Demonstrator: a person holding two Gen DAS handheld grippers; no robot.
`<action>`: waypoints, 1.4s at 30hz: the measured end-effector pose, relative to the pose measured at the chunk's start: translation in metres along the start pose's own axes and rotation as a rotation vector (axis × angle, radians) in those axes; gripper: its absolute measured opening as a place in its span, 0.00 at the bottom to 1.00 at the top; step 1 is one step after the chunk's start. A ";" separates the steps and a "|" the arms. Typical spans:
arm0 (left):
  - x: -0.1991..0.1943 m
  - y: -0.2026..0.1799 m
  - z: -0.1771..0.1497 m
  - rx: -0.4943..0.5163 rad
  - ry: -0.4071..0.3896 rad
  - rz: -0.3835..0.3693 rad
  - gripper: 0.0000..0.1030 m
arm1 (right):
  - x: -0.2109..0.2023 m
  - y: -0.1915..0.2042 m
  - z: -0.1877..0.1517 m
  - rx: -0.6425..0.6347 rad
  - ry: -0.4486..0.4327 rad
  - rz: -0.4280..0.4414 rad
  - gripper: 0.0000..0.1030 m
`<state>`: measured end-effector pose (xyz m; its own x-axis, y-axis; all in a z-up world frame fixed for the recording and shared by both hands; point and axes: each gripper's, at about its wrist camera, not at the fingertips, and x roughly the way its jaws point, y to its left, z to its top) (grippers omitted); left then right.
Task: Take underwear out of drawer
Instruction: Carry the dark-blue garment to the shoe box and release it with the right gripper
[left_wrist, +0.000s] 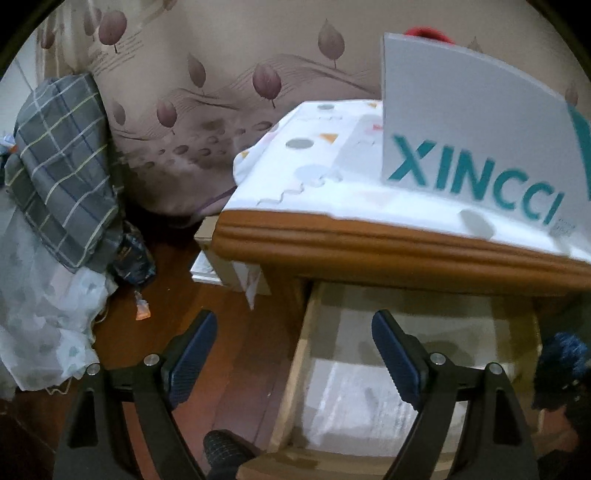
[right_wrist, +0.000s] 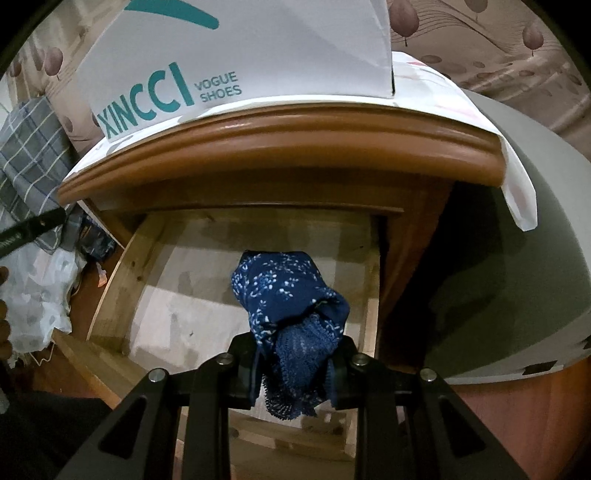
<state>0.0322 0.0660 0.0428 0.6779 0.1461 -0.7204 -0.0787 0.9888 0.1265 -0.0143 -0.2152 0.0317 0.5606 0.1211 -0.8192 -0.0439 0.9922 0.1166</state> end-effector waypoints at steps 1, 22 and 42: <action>0.002 0.001 0.000 0.006 0.000 -0.004 0.82 | -0.001 0.000 0.000 -0.003 -0.006 -0.001 0.25; -0.008 0.017 0.003 -0.005 -0.042 0.045 0.85 | -0.171 0.050 0.123 -0.120 -0.217 0.036 0.25; -0.003 0.028 0.005 -0.048 0.001 -0.005 0.85 | -0.037 0.090 0.272 -0.114 -0.072 -0.088 0.28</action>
<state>0.0320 0.0928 0.0521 0.6779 0.1413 -0.7214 -0.1104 0.9898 0.0901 0.1857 -0.1384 0.2256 0.6243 0.0351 -0.7804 -0.0830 0.9963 -0.0215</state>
